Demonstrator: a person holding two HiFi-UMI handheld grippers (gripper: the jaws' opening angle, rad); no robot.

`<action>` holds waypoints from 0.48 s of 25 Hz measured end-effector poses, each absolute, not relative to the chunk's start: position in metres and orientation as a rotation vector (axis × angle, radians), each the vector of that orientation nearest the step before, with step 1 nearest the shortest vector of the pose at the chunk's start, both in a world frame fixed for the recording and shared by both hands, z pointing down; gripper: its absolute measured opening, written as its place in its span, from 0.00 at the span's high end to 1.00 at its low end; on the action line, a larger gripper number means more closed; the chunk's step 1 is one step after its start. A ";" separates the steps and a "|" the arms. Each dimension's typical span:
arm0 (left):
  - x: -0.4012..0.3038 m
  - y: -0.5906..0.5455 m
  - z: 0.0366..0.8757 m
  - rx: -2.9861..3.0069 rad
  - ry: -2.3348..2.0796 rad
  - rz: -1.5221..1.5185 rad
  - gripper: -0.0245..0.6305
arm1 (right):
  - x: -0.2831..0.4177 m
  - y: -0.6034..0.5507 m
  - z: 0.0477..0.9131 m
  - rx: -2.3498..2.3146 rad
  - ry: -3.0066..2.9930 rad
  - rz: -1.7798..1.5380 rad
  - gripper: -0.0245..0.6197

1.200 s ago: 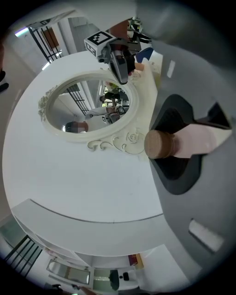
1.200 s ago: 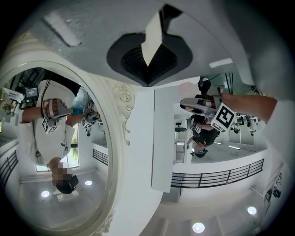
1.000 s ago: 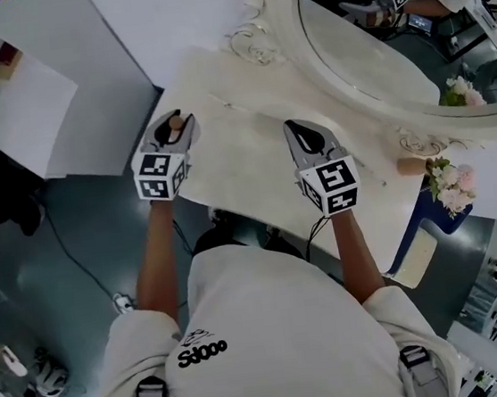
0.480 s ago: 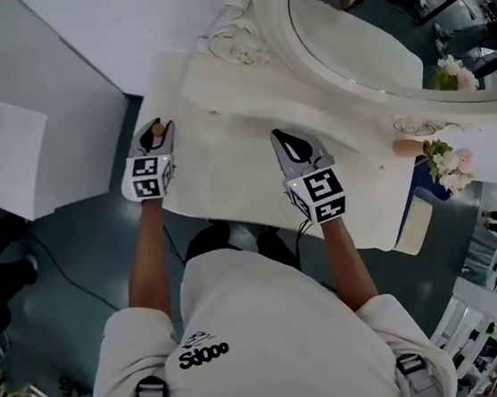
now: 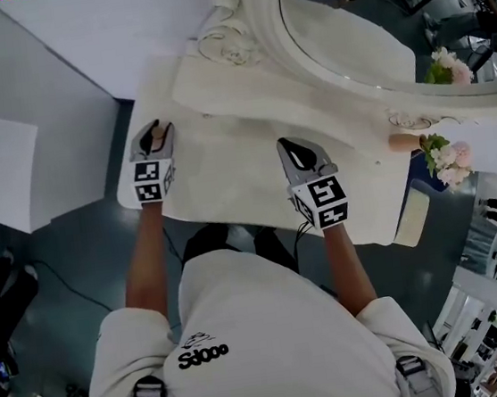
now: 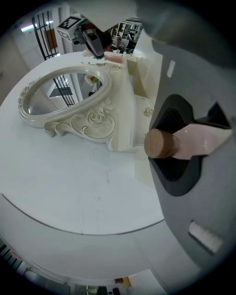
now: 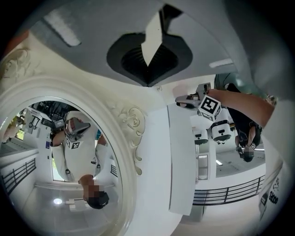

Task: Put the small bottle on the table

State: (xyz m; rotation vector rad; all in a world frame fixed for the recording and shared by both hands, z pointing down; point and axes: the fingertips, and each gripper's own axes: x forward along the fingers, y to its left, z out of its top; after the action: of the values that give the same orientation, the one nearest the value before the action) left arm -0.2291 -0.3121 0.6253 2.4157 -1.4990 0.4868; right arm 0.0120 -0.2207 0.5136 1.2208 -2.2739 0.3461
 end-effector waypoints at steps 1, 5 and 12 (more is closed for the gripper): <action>-0.229 -0.312 0.625 2.416 -1.499 0.484 0.74 | 0.013 -0.221 0.514 1.221 -2.276 0.350 0.96; -0.231 -0.314 0.627 2.381 -1.506 0.472 0.73 | 0.018 -0.221 0.513 1.220 -2.283 0.349 0.96; -0.235 -0.304 0.618 2.306 -1.542 0.519 0.51 | 0.038 -0.226 0.501 1.238 -2.306 0.342 0.96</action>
State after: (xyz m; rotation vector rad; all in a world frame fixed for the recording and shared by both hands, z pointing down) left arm -0.2347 -0.3038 0.6184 2.3061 -1.5418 0.5189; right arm 0.0378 -0.2257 0.5006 1.2378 -2.3061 0.3416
